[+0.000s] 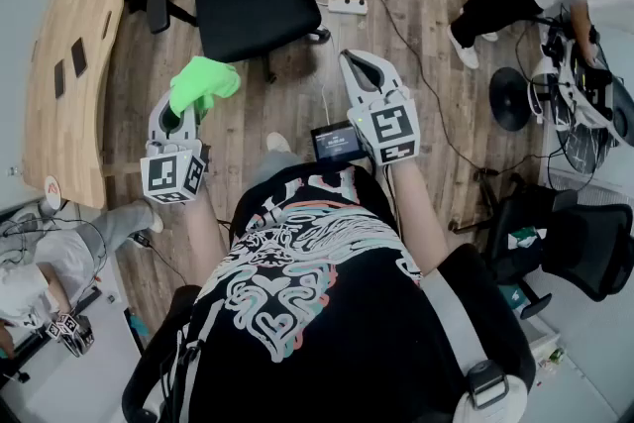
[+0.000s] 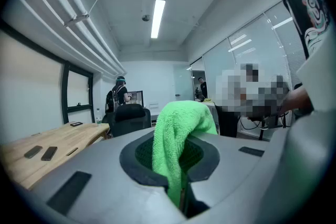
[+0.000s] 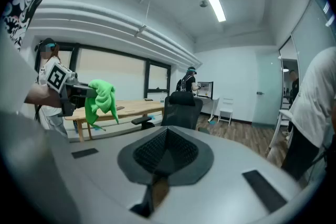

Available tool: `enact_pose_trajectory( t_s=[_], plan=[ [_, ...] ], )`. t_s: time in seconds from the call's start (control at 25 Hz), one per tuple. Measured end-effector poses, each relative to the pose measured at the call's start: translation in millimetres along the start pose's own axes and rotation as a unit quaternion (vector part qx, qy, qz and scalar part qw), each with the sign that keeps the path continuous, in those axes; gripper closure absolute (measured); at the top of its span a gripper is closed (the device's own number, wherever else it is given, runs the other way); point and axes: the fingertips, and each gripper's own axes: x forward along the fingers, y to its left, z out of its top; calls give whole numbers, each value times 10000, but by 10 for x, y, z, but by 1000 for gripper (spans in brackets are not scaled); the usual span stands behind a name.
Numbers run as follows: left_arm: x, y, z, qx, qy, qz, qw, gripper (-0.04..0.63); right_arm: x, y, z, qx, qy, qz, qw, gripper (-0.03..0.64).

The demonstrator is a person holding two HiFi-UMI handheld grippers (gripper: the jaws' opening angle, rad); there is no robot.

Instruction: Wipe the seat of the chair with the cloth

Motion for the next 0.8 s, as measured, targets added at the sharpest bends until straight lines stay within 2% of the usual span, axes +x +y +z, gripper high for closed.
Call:
enact_pose_trajectory(
  t_s=[0.12,0.2,0.32,0.56,0.8],
  plan=[
    [67,-16,36,-179,-61,-43,9998,568,34,-69,41,214,-40,-26,9998,615],
    [65,-44,47,-248,-88,-56,9996,568,33,-57,49,170,-40,22,9998,615],
    [71,-115,53,-237,-83,-53,9997,568,-13,-64,18,144,-30,87,9999,614],
    [53,-299,90,-168,-47,-36,9998,568,-124,-187,-58,623,-84,109,9980,614],
    [71,-273,-29,-221,88,55,9997,568,-125,-172,-148,582,1,145,9982,614]
  ],
)
